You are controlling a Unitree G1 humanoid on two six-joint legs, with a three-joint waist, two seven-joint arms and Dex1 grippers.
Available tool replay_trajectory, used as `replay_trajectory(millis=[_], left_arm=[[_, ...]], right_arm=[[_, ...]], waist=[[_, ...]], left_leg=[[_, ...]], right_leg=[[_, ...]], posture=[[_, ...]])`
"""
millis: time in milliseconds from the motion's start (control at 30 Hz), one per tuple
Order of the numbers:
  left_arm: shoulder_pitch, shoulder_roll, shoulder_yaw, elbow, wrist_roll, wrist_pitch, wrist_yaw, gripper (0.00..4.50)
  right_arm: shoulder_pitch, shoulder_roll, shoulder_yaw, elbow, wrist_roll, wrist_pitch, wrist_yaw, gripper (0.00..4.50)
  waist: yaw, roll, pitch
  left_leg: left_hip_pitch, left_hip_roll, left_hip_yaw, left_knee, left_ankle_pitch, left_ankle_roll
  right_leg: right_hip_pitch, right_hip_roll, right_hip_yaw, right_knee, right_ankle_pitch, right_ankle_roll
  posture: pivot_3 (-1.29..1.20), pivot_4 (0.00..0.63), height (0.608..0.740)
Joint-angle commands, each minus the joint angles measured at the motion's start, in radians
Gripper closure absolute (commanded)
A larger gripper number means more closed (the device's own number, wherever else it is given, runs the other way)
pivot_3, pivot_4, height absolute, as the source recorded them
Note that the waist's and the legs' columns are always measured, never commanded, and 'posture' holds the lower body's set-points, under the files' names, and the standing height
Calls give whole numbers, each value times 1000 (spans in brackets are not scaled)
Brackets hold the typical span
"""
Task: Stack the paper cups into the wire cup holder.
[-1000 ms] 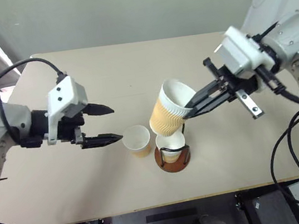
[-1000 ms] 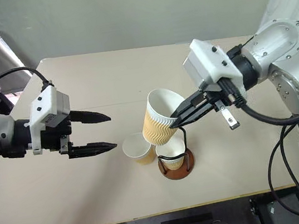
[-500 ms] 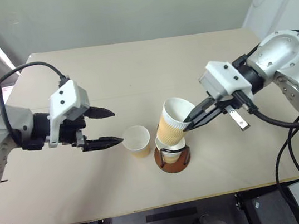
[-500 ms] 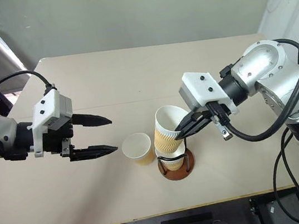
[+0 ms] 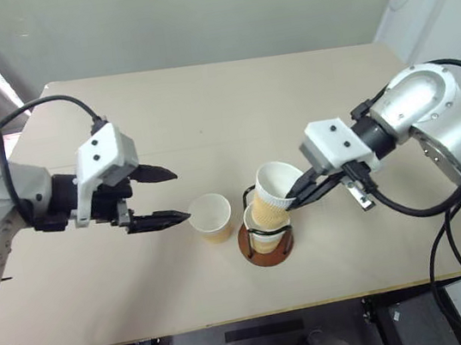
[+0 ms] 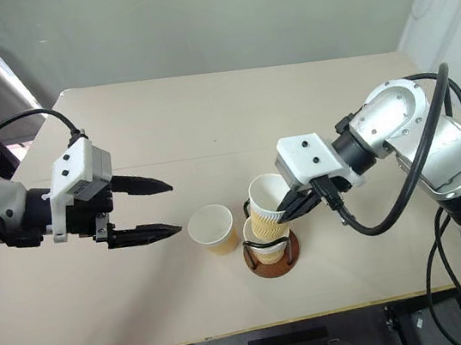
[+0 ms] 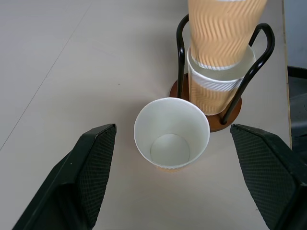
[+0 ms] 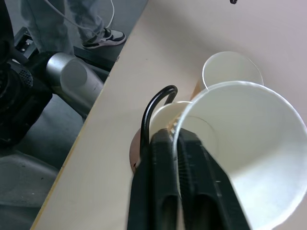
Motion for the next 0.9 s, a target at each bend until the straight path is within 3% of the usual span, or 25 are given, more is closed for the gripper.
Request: replay_trajectory(millis=[33, 200, 333, 500, 600, 900], left_arm=[[-8, 19, 34, -21, -7, -8, -12, 409], [-10, 27, 20, -19, 4, -20, -37, 409], [2, 63, -34, -24, 53, -78, -111, 409], [-20, 55, -119, -40, 77, -139, -213, 409], [-50, 19, -185, -43, 109, -160, -231, 409], [-114, -90, -371, -32, 273, -213, -239, 409]], right_arm=[[-7, -6, -13, -7, -4, -6, 1, 3232], [-15, 4, -44, -4, 28, 16, -8, 1406], [-11, -20, -167, 50, 107, 72, -33, 38], [14, -10, -503, 100, 464, 300, -99, 38], [34, -13, -626, 87, 626, 392, -155, 38], [203, -100, -650, -71, 683, 413, -272, 38]], waist=[[0, 0, 0], [0, 0, 0], [1, 0, 0], [4, 0, 0], [5, 0, 0], [-1, 0, 0]], left_leg=[[0, 0, 0, 0, 0, 0], [0, 0, 0, 0, 0, 0], [0, 0, 0, 0, 0, 0], [0, -1, 0, 0, 0, 0], [0, -1, 0, -1, 0, 0], [1, 0, 0, 0, 0, 0]], right_leg=[[0, 0, 0, 0, 0, 0], [0, 0, 0, 0, 0, 0], [0, 0, 0, 0, 0, 0], [0, 0, 1, -1, 0, 0], [0, 0, 1, -2, -1, -1], [1, 0, 1, 0, 0, 0]], posture=[[0, 150, 740], [0, 150, 740], [0, 150, 740], [0, 150, 740], [0, 150, 740], [0, 150, 740]])
